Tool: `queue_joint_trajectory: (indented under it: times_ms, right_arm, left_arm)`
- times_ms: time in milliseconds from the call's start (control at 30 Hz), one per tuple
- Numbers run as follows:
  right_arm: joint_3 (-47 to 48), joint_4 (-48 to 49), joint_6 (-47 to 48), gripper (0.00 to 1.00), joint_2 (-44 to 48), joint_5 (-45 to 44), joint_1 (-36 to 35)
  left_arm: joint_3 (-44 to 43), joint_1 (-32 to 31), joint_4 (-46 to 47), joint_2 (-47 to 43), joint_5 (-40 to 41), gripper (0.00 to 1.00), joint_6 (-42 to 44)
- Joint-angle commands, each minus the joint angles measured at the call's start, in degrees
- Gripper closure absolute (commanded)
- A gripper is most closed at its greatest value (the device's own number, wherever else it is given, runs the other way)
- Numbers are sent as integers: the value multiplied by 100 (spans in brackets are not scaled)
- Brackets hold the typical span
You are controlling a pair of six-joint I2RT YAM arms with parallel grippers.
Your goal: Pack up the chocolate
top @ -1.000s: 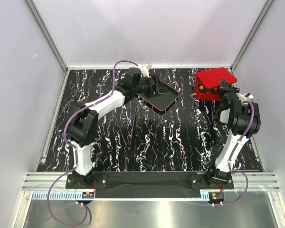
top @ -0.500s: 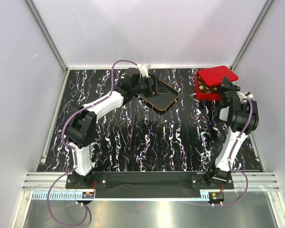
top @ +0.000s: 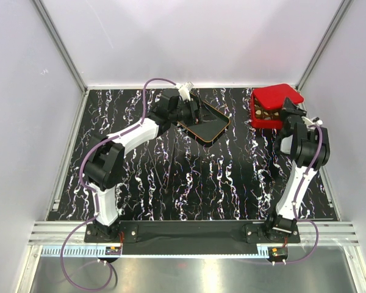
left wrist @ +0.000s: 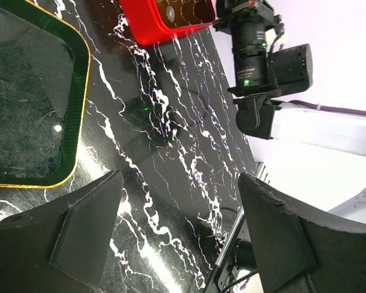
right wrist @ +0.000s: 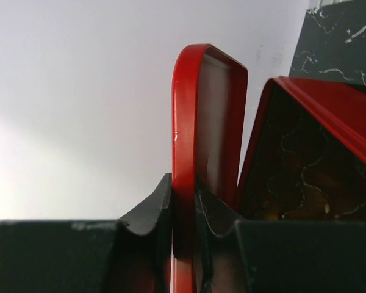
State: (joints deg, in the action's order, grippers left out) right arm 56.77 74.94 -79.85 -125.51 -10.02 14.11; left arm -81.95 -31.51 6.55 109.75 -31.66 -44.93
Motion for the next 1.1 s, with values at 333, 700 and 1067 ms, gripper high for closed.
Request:
queue_joint_trajectory:
  times_ms: [333,700,1067]
  right_arm:
    - [-500,1339,-4,71,88,-466,-128]
    - [-1009,848,110,58,571,-360,-128]
    - [-1388,268,330,57,1064,17,-128]
  left_arm:
    - [100,-5,338,-217,160,18,89]
    - [206,-5,312,-384,222,18,72]
    - [355,-5,391,-508,222,18,-34]
